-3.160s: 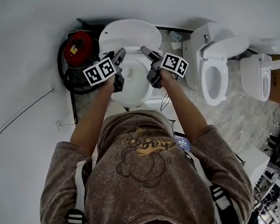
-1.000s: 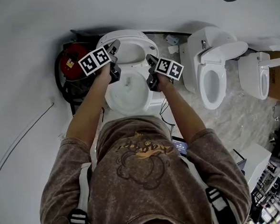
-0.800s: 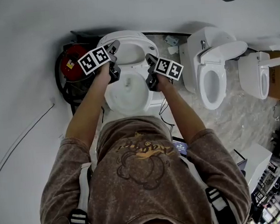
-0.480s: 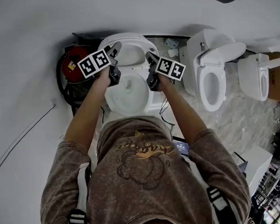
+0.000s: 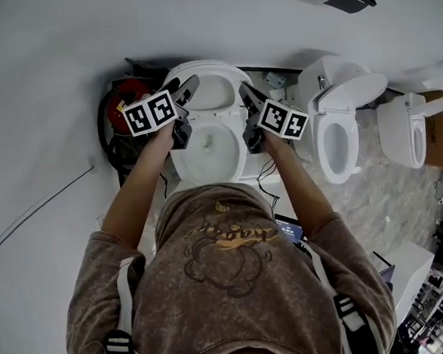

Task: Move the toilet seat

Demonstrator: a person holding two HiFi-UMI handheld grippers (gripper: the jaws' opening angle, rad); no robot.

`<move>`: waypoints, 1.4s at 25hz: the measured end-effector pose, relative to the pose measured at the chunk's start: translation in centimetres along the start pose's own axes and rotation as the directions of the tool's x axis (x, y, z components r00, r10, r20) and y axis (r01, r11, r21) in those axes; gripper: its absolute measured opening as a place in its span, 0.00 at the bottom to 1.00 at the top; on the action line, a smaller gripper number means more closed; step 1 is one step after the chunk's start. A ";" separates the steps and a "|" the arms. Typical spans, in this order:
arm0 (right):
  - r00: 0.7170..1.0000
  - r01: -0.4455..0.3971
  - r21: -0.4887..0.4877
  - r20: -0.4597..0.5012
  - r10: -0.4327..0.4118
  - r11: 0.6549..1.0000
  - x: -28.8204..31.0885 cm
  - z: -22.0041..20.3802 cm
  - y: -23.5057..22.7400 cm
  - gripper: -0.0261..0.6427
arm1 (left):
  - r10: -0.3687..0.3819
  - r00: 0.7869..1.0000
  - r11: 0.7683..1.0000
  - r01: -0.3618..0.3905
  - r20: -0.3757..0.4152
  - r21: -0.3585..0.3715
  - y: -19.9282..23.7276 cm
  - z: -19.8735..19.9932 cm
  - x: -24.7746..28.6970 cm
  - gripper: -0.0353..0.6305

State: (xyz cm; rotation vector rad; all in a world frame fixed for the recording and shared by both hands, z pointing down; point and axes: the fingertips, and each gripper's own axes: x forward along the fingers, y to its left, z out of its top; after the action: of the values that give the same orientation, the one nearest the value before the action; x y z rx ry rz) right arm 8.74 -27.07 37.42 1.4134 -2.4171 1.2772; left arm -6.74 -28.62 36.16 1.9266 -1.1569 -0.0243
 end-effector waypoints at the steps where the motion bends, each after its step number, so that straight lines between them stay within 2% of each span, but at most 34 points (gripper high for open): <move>1: 1.000 0.000 -0.027 0.000 0.000 1.000 -0.6 0.1 0.5 0.04 | -0.008 1.000 1.000 0.008 0.002 0.017 -0.6 0.1 -0.6 0.46; 8: 0.998 -0.053 -0.212 0.026 0.059 0.976 -3.9 1.2 4.4 0.04 | -0.070 0.998 0.984 0.069 0.001 0.162 -4.5 0.6 -3.9 0.46; 11: 0.990 -0.128 -0.283 0.027 0.141 0.951 -6.1 1.2 6.5 0.04 | -0.093 0.996 0.975 0.087 0.017 0.205 -6.1 0.8 -5.7 0.43; 13: 0.983 -0.158 -0.292 0.041 0.177 0.943 -7.4 1.2 7.5 0.04 | -0.104 0.994 0.972 0.094 0.036 0.217 -6.8 0.9 -6.8 0.42; 21: 0.977 -0.139 -0.324 0.107 0.182 0.936 -11.1 1.3 8.7 0.04 | -0.148 0.986 0.952 0.122 0.074 0.281 -9.0 -0.4 -10.4 0.40; 26: 0.965 -0.132 -0.401 0.157 0.210 0.907 -12.3 0.7 9.7 0.04 | -0.193 0.970 0.917 0.125 0.147 0.378 -9.7 -0.4 -12.4 0.38; 28: 0.958 -0.126 -0.430 0.181 0.222 0.894 -12.7 0.5 10.1 0.04 | -0.204 0.962 0.901 0.113 0.179 0.420 -9.9 -0.2 -13.1 0.34; 31: 0.954 -0.114 -0.458 0.199 0.227 0.881 -13.1 0.1 10.4 0.04 | -0.226 0.950 0.888 0.110 0.215 0.446 -10.2 -0.2 -13.8 0.27; 35: 0.956 -0.088 -0.484 0.204 0.209 0.871 -13.5 -0.7 10.2 0.04 | -0.218 0.953 0.869 0.091 0.211 0.486 -10.0 -1.5 -14.1 0.17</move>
State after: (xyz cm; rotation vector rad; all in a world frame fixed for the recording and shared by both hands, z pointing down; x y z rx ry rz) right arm 8.66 -14.82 25.75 1.3223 -2.7852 0.4757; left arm -7.05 -15.46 24.87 2.5116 -1.2574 -0.0923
